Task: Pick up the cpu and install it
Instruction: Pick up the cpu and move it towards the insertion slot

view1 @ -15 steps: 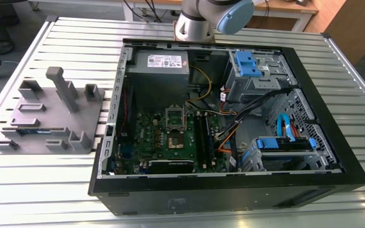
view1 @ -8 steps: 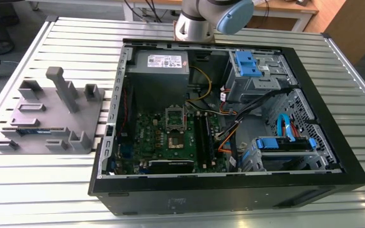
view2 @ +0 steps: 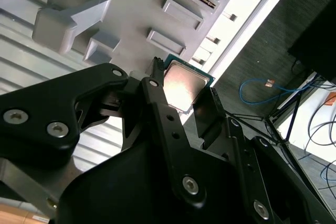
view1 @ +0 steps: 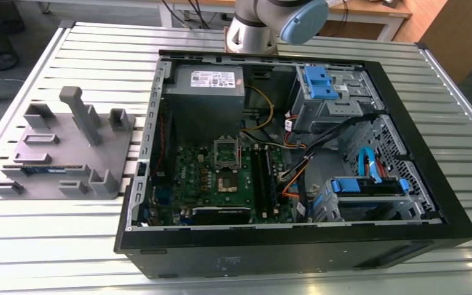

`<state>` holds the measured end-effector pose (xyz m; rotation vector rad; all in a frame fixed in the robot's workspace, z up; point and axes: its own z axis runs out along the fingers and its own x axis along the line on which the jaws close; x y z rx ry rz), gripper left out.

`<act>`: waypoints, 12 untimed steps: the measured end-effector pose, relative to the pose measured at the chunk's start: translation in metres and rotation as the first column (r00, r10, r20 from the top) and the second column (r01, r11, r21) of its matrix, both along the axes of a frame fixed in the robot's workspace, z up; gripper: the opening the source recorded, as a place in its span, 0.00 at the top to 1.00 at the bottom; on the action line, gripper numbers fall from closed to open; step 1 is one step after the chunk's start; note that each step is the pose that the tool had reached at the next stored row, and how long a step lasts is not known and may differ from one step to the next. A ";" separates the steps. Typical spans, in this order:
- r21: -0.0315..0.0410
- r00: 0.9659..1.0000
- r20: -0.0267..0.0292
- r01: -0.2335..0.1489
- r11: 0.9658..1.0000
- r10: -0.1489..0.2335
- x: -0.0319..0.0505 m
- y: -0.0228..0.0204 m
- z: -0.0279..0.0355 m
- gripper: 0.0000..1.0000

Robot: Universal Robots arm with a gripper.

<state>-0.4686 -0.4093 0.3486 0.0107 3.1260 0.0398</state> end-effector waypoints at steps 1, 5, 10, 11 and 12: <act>0.000 1.000 0.000 0.000 1.000 0.000 0.0000 0.0000 0.0005 0.53; 0.000 1.000 0.000 0.000 1.000 0.000 0.0000 0.0000 0.0022 0.53; 0.000 1.000 0.000 0.000 1.000 0.000 0.0000 0.0000 0.0038 0.53; 0.000 1.000 0.000 0.000 1.000 0.000 0.0000 0.0000 0.0038 0.53; 0.000 1.000 0.000 0.000 1.000 0.000 0.0000 0.0000 0.0039 0.53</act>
